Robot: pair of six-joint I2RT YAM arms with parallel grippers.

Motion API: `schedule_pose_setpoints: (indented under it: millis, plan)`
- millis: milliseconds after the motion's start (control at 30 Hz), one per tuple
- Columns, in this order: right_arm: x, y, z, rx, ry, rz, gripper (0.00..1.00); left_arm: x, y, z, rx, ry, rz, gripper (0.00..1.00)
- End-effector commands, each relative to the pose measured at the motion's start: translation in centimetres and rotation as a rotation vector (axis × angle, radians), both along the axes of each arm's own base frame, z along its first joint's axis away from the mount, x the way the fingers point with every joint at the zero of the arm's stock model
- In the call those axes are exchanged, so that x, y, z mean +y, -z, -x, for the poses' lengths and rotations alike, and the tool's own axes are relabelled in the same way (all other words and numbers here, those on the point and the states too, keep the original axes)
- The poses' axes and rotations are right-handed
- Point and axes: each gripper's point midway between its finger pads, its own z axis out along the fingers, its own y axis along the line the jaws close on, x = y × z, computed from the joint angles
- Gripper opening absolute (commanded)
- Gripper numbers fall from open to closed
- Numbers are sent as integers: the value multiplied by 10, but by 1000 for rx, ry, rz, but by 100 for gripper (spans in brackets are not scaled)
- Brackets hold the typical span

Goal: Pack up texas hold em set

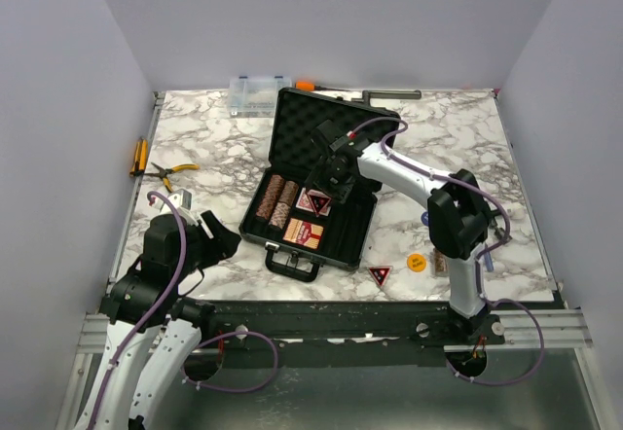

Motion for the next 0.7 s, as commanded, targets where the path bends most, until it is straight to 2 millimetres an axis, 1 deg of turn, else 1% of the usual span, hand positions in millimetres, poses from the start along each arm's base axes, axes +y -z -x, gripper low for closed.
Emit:
schedule_pose_setpoints:
  millis: [0, 233, 433, 667]
  plan:
    - [12, 4, -7, -12, 8, -9, 53, 0, 0, -1, -11, 4, 4, 64]
    - [15, 13, -11, -6, 4, 6, 53, 2, 0, -1, -15, -9, 5, 64]
    - [14, 23, -10, 9, 0, 25, 53, 2, 0, -1, -16, -10, 5, 64]
    - [12, 26, -11, 9, 1, 47, 53, 3, -1, -2, -17, -14, 5, 64]
